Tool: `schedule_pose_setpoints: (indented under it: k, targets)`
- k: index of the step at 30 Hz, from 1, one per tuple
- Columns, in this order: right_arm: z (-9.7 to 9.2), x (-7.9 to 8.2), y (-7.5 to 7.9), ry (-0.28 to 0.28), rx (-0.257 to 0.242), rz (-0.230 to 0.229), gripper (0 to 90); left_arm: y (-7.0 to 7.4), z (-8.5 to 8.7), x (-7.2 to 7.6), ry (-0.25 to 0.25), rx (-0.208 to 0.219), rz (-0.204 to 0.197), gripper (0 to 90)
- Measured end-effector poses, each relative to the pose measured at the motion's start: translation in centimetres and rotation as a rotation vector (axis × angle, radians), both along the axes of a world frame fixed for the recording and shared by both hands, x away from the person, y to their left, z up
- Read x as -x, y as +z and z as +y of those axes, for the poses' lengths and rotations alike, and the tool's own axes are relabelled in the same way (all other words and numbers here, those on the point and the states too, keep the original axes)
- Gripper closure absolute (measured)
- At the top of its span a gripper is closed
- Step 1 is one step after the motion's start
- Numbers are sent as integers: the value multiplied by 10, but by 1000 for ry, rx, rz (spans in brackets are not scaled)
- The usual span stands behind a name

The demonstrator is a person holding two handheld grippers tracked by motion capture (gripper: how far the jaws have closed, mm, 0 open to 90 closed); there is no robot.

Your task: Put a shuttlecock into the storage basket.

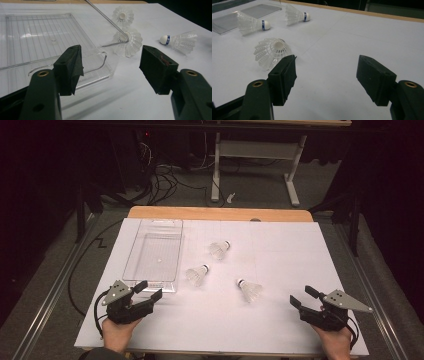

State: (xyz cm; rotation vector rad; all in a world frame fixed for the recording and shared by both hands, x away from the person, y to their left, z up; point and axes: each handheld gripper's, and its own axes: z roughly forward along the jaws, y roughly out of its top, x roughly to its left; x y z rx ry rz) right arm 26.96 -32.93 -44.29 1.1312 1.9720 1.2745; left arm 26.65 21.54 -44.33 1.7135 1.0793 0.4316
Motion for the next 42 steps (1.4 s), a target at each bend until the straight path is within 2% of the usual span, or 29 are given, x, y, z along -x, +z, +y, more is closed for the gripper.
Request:
schedule_pose_setpoints:
  k: [13, 34, 42]
  targets:
    - [1, -1, -1, 9, -5, 6, 326, 0, -2, 1, -13, 2, -14, 348]
    - [2, -3, -2, 17, -3, 12, 326, 0, -6, -3, -26, 7, 2, 353]
    - [2, -3, -2, 19, -3, 10, 326, 3, -8, -4, -24, 10, -7, 353]
